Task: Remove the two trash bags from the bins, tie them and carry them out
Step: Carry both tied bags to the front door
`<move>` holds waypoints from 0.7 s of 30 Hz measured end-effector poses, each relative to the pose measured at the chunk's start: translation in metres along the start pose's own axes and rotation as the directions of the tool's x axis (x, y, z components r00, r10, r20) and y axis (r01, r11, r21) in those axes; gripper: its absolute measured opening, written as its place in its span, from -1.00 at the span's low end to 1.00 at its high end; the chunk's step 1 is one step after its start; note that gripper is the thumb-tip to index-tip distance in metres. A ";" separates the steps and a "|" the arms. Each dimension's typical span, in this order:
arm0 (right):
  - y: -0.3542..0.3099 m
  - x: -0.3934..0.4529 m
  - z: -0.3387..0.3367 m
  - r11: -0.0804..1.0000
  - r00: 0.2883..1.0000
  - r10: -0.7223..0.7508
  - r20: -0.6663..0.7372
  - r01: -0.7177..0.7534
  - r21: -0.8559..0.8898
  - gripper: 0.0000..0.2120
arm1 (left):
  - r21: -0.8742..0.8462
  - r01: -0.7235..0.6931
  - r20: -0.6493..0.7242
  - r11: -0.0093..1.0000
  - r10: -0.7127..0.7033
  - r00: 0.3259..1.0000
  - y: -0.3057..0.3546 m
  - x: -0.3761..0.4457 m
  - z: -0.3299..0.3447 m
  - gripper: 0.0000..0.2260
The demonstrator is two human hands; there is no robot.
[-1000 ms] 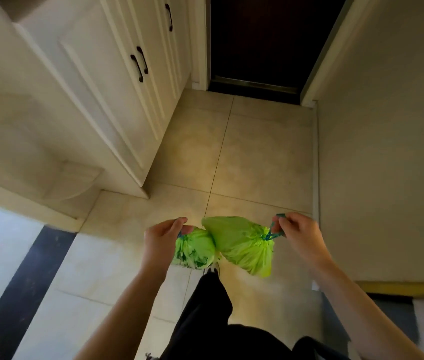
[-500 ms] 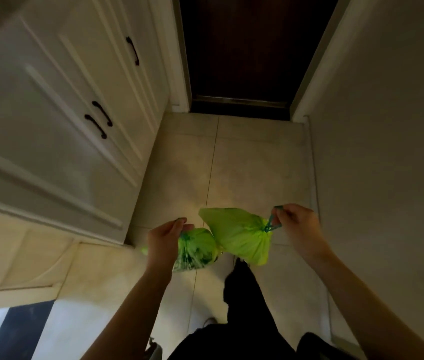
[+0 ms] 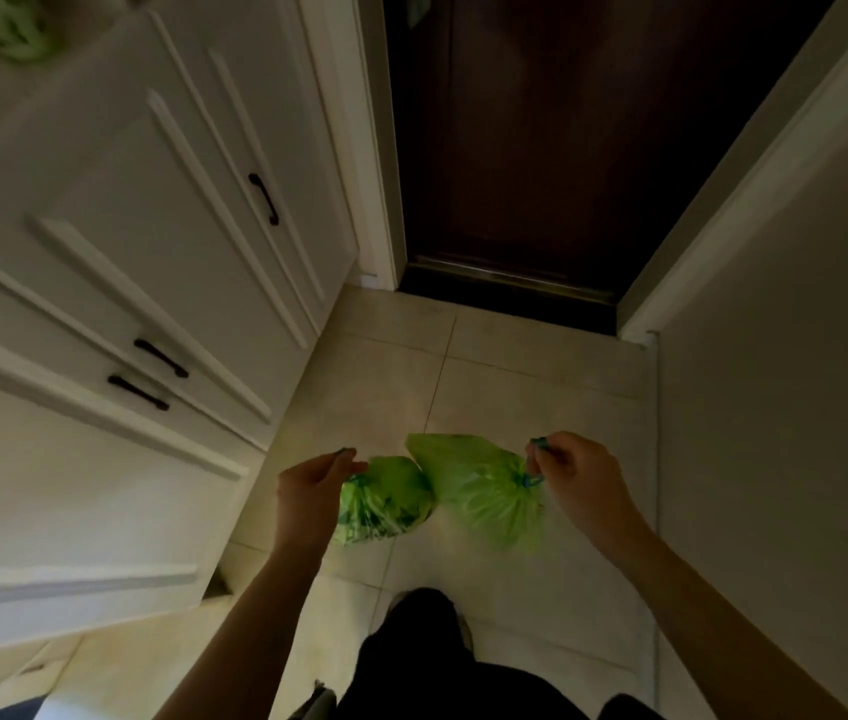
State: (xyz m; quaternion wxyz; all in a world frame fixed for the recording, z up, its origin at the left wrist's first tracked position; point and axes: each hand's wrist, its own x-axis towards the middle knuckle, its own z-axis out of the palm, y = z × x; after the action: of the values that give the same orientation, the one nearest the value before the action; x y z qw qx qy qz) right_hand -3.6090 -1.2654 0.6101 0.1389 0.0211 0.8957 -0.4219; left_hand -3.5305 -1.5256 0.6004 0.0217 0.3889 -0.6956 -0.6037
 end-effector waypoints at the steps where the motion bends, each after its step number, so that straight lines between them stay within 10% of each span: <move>1: -0.003 0.020 -0.005 0.999 1.000 -0.004 -0.004 0.004 -0.033 -0.85 | -0.005 -0.004 -0.007 1.000 0.004 1.000 0.010 0.014 0.010 -0.90; 21: -0.060 0.428 -0.043 0.954 0.989 -0.027 0.148 0.069 -0.291 -0.81 | 0.008 0.105 -0.224 0.994 -0.101 0.969 0.141 0.309 0.174 -0.87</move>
State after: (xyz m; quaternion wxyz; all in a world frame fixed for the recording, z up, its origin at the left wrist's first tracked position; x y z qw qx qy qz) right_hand -4.0395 -1.3053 0.5674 0.1939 -0.0519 0.9366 -0.2873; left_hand -3.9053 -1.5618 0.5384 0.0646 0.4900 -0.6734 -0.5497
